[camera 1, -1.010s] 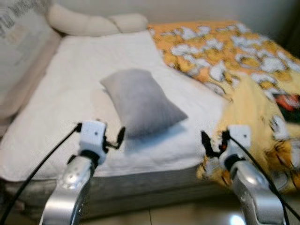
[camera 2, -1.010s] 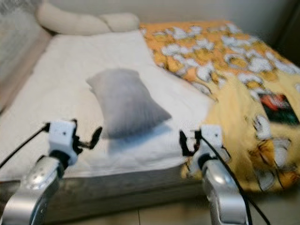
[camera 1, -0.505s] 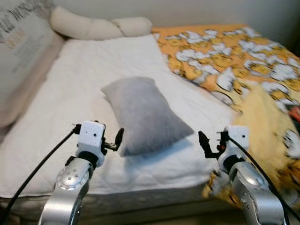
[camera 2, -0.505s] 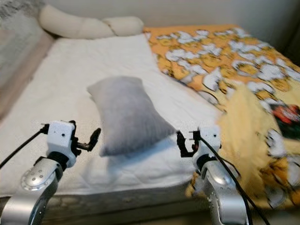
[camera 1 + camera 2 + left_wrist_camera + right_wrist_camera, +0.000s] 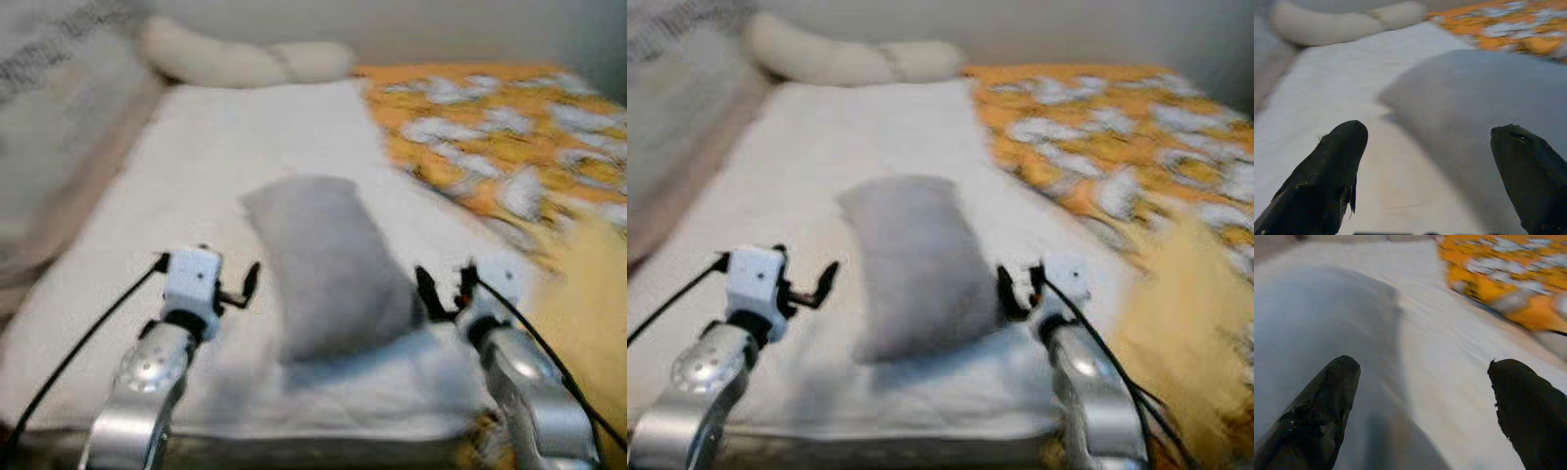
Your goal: Clean up the room
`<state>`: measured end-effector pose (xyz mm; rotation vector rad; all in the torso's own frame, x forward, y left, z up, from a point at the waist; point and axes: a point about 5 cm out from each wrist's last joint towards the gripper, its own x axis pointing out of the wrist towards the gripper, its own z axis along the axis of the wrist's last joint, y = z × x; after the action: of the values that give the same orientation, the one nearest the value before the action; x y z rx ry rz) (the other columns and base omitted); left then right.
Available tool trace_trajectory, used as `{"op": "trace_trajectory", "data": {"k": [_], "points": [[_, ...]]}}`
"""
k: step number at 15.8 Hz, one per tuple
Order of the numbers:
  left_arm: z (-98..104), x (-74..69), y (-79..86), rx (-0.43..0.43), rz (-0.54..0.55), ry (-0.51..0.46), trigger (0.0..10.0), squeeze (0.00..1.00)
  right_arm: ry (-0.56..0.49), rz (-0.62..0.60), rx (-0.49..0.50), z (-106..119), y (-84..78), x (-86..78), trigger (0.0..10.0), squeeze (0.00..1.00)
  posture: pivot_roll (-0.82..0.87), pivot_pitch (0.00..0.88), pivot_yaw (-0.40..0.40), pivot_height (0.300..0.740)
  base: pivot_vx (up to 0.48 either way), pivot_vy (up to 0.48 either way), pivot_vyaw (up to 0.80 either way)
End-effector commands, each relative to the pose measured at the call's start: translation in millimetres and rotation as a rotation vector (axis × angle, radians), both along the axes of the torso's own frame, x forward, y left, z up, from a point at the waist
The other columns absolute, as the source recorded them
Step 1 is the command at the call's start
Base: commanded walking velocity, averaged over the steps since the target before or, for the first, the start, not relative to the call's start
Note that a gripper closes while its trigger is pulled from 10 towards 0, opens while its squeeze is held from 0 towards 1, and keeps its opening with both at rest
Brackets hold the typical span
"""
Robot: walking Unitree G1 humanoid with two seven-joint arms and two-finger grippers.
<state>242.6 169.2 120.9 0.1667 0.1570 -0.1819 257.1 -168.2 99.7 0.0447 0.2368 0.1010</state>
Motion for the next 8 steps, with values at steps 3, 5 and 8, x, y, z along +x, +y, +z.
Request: {"op": "trace_trajectory", "data": {"k": [3, 5, 8], "points": [[-1, 0.0, -7.7, 0.000, -0.063, 0.020, 10.0, 0.00, -0.018, -0.031, 0.002, 4, -7.9, 3.2, 10.0, 0.00, -0.07, 0.000, 0.010, 0.740, 0.000, 0.000, 0.00], [0, 2.6, -7.7, -0.002, -0.067, 0.017, 10.0, 0.00, -0.012, -0.045, 0.004, 3, -11.0, 6.7, 10.0, 0.00, -0.07, 0.000, 0.016, 0.740, 0.000, 0.000, 0.00], [-3, 17.3, -8.7, 0.020, -0.111, 0.044, 10.0, 0.00, 0.029, -0.069, 0.050, 1, -18.3, 19.7, 10.0, 0.63, -0.07, 0.000, 0.010, 0.740, 0.000, 0.000, 0.00]]}}
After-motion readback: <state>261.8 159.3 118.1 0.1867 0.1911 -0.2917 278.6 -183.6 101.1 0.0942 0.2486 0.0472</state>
